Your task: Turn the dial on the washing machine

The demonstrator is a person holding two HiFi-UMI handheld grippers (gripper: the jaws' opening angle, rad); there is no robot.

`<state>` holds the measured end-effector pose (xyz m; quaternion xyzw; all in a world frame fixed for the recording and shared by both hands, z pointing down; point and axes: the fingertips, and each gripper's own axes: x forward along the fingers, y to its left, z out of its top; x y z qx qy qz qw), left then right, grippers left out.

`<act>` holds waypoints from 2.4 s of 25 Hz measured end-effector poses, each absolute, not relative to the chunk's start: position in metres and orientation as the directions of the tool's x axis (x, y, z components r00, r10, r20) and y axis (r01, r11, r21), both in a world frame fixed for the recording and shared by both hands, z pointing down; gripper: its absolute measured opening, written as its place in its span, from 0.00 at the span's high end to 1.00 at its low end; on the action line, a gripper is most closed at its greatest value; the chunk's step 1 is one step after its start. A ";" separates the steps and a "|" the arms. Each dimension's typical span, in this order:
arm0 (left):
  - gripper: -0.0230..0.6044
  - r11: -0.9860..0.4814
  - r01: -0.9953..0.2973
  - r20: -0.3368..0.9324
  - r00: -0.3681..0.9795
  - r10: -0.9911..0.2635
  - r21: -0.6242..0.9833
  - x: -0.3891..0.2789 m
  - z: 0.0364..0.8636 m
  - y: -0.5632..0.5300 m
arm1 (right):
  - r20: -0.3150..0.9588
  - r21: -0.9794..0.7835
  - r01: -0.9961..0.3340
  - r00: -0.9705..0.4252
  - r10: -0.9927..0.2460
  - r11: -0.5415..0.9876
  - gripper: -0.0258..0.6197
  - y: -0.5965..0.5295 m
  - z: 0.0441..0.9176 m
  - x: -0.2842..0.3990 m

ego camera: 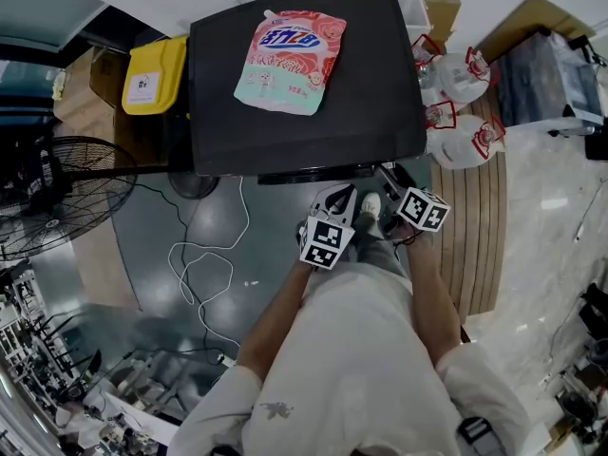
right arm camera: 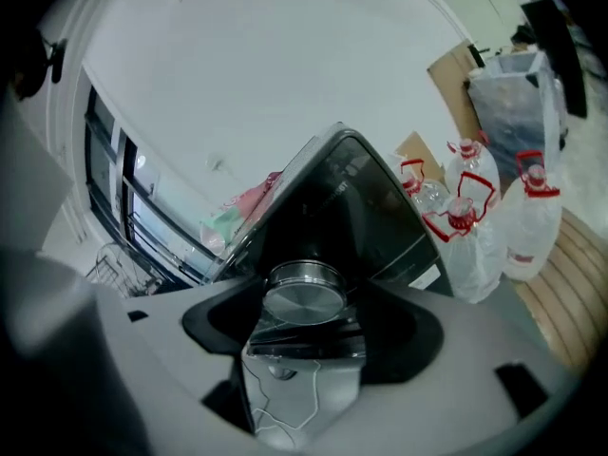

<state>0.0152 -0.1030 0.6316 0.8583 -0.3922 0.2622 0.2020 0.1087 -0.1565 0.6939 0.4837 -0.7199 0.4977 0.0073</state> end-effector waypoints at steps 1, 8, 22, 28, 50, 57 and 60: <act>0.94 -0.611 -0.779 0.608 0.555 -0.568 0.141 0.015 0.632 -0.103 | 0.508 -0.678 -0.733 -0.522 -0.686 0.056 0.46 -0.157 0.693 0.108; 0.94 -0.594 -0.792 0.604 0.545 -0.581 0.144 0.012 0.632 -0.101 | 0.598 -0.427 -0.884 -0.434 -0.673 0.191 0.43 -0.155 0.688 0.097; 0.94 -0.560 -0.815 0.591 0.527 -0.610 0.149 -0.004 0.631 -0.091 | 0.672 -0.082 -0.971 -0.221 -0.706 0.226 0.50 -0.150 0.702 0.098; 0.94 -0.554 -0.819 0.580 0.527 -0.621 0.150 -0.010 0.629 -0.085 | 0.664 -0.069 -0.977 -0.197 -0.721 0.203 0.52 -0.155 0.698 0.099; 0.94 -0.563 -0.816 0.510 0.542 -0.668 0.130 -0.012 0.616 -0.076 | 0.619 -0.288 -0.948 -0.290 -0.730 0.132 0.53 -0.155 0.697 0.101; 0.94 -0.566 -0.815 0.508 0.544 -0.668 0.128 -0.011 0.617 -0.076 | 0.596 -0.390 -0.917 -0.320 -0.737 0.084 0.53 -0.155 0.696 0.101; 0.94 -0.562 -0.817 0.510 0.542 -0.668 0.132 -0.012 0.618 -0.075 | 0.588 -0.419 -0.905 -0.330 -0.738 0.071 0.53 -0.155 0.696 0.101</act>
